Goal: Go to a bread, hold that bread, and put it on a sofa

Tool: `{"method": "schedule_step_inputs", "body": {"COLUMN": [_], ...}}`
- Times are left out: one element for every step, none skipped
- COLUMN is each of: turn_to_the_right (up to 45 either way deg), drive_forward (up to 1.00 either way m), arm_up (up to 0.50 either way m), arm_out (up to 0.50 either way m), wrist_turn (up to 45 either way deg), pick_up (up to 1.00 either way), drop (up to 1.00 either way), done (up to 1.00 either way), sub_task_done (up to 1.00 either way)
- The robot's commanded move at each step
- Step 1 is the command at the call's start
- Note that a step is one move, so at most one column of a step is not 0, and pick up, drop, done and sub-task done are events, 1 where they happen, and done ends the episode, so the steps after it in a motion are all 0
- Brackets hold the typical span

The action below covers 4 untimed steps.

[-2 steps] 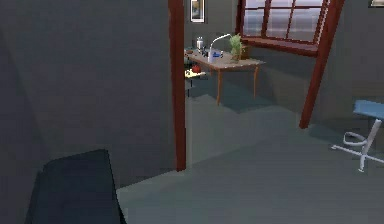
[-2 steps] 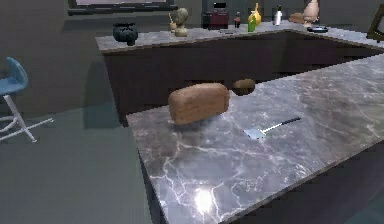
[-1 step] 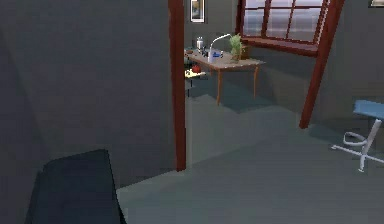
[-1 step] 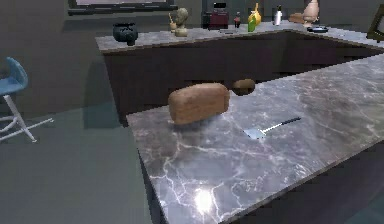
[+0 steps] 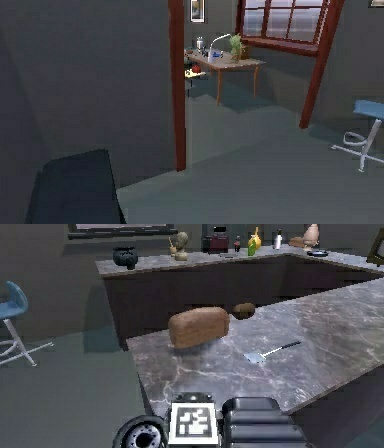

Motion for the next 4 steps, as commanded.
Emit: {"method": "schedule_step_inputs", "body": {"turn_to_the_right": [0.0,0.0,0.0,0.0], "drive_forward": [0.0,0.0,0.0,0.0], "arm_up": [0.0,0.0,0.0,0.0], "arm_out": [0.4,0.0,0.0,0.0], "wrist_turn": [0.0,45.0,45.0,45.0], "pick_up": [0.0,0.0,0.0,0.0], "drop": [0.0,0.0,0.0,0.0], "done": [0.0,0.0,0.0,0.0], "sub_task_done": [0.0,0.0,0.0,0.0]}}
